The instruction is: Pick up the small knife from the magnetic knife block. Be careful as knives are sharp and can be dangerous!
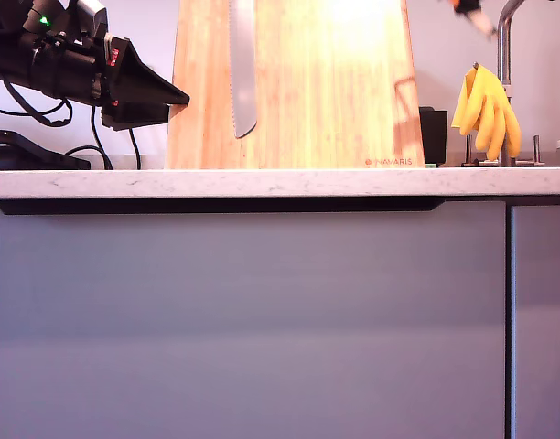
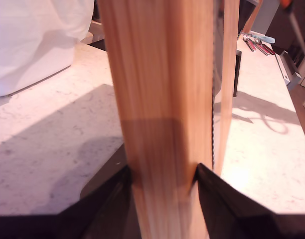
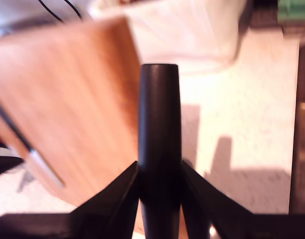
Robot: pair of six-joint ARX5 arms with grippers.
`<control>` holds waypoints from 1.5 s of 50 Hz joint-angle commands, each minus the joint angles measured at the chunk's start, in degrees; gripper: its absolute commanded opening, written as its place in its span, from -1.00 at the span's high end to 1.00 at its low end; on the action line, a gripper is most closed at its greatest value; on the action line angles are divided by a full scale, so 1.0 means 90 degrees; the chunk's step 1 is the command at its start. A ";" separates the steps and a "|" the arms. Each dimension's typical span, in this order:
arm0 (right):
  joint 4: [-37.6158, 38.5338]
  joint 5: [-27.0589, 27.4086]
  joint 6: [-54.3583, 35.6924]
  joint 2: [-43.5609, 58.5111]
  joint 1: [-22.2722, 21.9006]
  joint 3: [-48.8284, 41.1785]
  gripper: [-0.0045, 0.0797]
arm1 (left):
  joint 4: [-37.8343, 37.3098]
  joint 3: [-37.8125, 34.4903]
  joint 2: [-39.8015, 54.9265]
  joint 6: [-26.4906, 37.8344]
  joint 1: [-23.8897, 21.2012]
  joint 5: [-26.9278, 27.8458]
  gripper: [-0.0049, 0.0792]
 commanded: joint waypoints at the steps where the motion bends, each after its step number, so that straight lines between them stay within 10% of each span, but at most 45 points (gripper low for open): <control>1: -0.0032 -0.0036 0.0019 0.0248 -0.0019 0.0070 0.92 | 0.0056 0.0036 0.0158 -0.0017 -0.0403 -0.0058 0.93; 75: -0.0818 0.0255 -0.0185 0.2108 -0.0143 0.0070 0.92 | 0.0075 0.0036 0.0158 -0.0017 -0.0403 -0.0061 0.93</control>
